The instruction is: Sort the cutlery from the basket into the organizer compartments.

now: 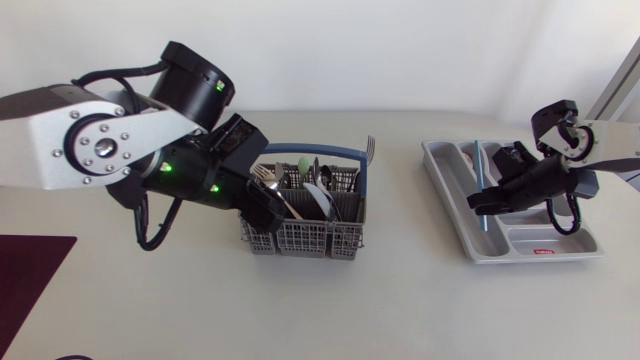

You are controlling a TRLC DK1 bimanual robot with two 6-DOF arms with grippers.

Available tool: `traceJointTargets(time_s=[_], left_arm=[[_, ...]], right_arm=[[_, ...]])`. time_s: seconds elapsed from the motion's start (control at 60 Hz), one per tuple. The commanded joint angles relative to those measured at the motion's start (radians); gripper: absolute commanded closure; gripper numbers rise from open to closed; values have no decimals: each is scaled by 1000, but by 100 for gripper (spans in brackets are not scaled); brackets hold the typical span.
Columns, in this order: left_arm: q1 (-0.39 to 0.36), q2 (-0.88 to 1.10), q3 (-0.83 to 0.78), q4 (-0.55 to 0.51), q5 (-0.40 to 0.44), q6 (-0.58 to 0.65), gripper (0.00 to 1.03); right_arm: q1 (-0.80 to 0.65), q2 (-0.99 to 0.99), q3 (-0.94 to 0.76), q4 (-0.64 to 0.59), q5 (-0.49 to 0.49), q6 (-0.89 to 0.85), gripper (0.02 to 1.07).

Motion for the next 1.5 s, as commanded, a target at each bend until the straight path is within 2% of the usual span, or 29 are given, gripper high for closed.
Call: traceJointTargets(time_s=[0.0,0.333,0.383,0.433,0.5,0.55,0.6,0.65,1.0,1.2,1.333,1.483], left_arm=[[-9,45,39,-12,-23,-31,35],[14,79,47,-12,-49,-36,35],[19,82,50,-12,-51,-37,36],[20,83,51,-14,-55,-37,36],[20,85,51,-14,-66,-37,36],[16,85,50,-14,-83,-37,36],[14,88,50,-14,-98,-37,36],[13,90,51,-15,-105,-40,40],[-42,139,81,-43,-178,-63,53],[-64,172,97,-44,-247,-73,61],[-72,197,104,-44,-290,-76,62],[-78,222,108,-44,-306,-76,70]], right_arm=[[1,71,42,14,25,43,97],[29,237,106,28,54,76,95],[33,241,106,36,63,86,90],[40,235,102,40,66,89,75],[47,212,91,43,71,93,45],[55,191,77,43,80,93,26],[63,163,62,46,91,93,18],[72,125,39,54,110,93,15],[153,-55,-55,42,170,100,14],[210,-132,-78,16,195,114,13],[245,-165,-95,14,210,116,13],[264,-191,-109,16,219,116,13]])
